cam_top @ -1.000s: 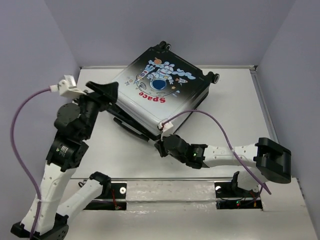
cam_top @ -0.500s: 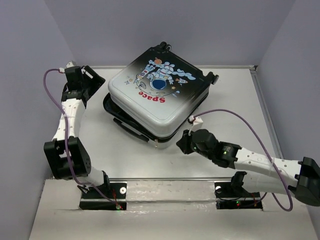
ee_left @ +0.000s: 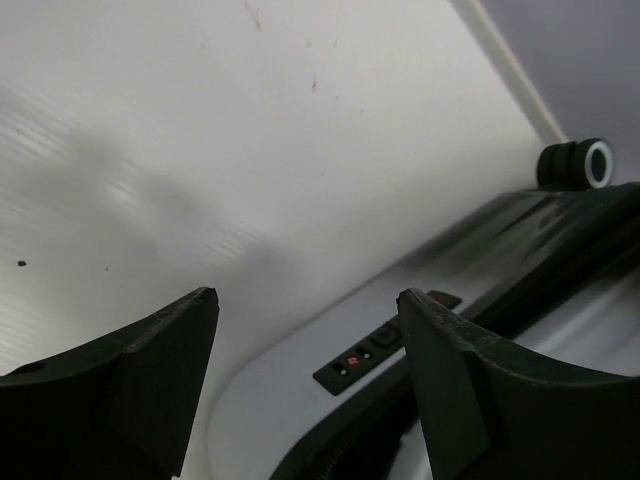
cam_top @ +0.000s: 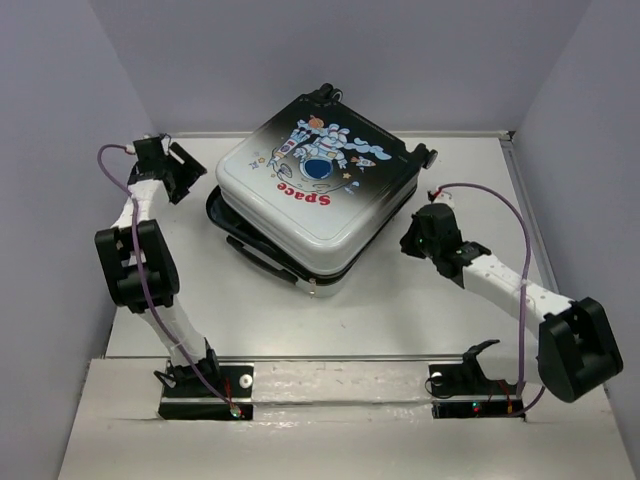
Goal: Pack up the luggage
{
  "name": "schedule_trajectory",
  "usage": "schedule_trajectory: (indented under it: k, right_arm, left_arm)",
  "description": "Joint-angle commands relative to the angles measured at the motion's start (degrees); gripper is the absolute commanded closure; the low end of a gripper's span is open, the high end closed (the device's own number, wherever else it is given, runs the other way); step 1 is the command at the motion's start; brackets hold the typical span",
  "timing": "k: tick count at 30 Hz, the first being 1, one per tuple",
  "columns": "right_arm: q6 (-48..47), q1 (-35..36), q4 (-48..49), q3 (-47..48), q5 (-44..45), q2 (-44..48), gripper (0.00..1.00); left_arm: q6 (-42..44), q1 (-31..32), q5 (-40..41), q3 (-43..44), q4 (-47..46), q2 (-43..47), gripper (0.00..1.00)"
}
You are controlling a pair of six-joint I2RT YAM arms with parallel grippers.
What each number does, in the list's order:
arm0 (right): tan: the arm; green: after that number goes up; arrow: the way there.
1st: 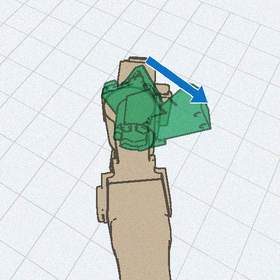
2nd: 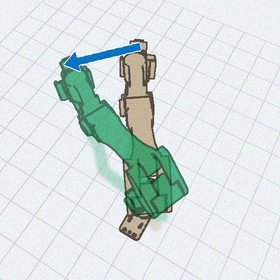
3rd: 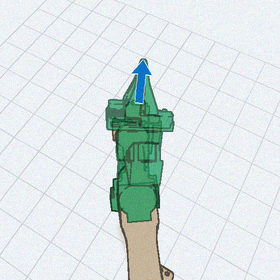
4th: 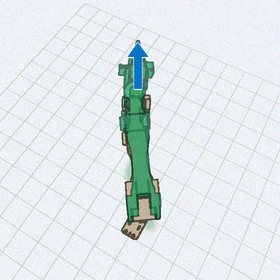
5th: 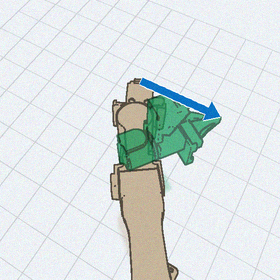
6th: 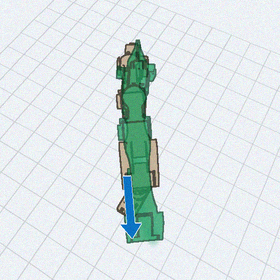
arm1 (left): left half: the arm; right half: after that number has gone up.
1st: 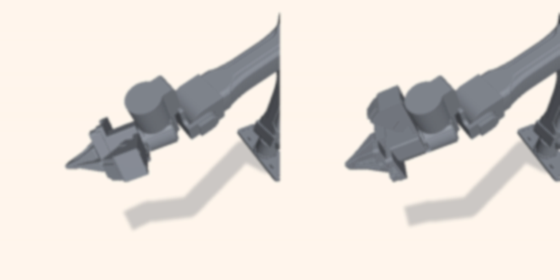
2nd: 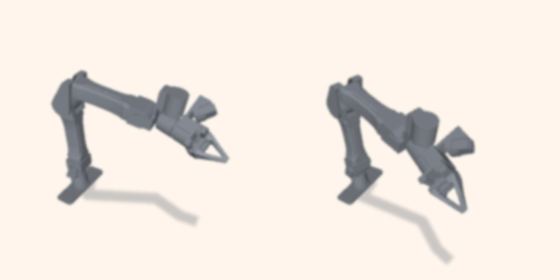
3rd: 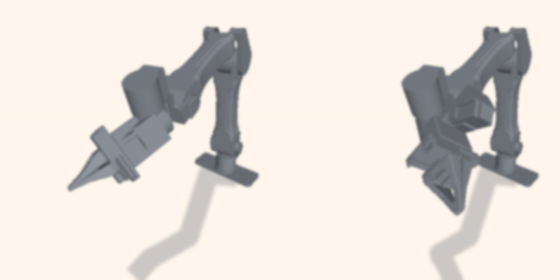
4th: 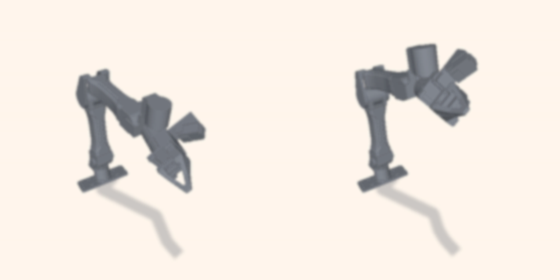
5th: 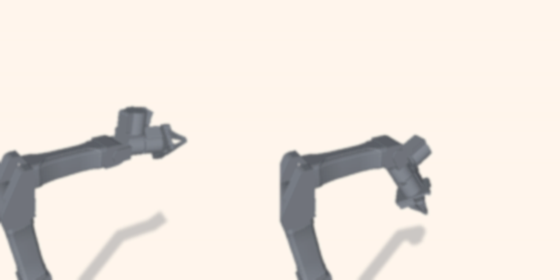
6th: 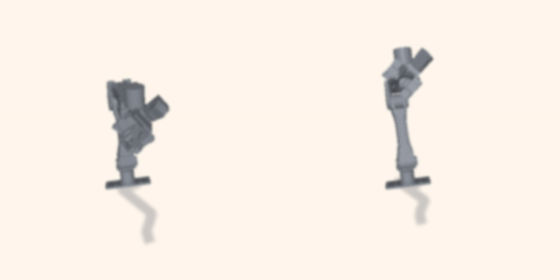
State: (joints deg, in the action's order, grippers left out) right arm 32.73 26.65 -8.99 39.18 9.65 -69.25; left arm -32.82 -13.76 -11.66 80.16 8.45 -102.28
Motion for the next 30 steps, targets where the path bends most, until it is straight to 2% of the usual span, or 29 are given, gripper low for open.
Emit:
schedule_trajectory:
  k: [1, 7, 11, 15, 20, 23, 25, 27, 30]
  right_arm:
    - [1.5, -3.5, 11.1, 6.0, -7.3, -4.7, 0.93]
    - [5.2, -4.8, 19.3, 10.6, -14.7, -13.2, 0.93]
    - [4.0, -4.8, 21.3, 13.5, -20.2, -16.3, 0.93]
    - [-0.8, -4.8, 22.5, 16.0, -25.6, -18.2, 0.92]
    - [-6.7, -5.8, 21.8, 22.4, -41.2, -23.6, 0.89]
    - [-7.6, -7.6, 19.8, 24.4, -44.4, -25.0, 0.88]
    - [-7.7, -10.2, 19.1, 24.5, -45.5, -24.7, 0.86]
    - [-7.7, -12.7, 17.4, 24.7, -46.5, -24.2, 0.81]
    - [-8.3, -18.4, 14.9, 26.6, -51.6, -24.5, 0.69]
  left_arm:
    - [1.1, 3.1, -3.1, -4.9, -1.6, -2.8, 0.17]
    - [-1.4, 7.7, -7.0, -14.1, -5.6, -1.9, 0.18]
    - [-2.2, 12.2, -5.7, -21.7, -7.5, 3.7, 0.18]
    - [-7.4, 17.3, -6.4, -34.4, -13.7, 14.7, 0.18]
    - [-12.7, 20.2, -7.6, -50.2, -19.3, 29.9, 0.18]
    - [-15.0, 23.9, -7.1, -55.1, -19.1, 38.6, 0.18]
    - [-15.6, 25.5, -6.7, -56.2, -17.2, 43.3, 0.18]
    - [-13.6, 25.7, -4.8, -54.8, -11.0, 49.6, 0.18]
    - [-10.8, 25.9, -1.7, -50.1, -4.9, 57.0, 0.18]
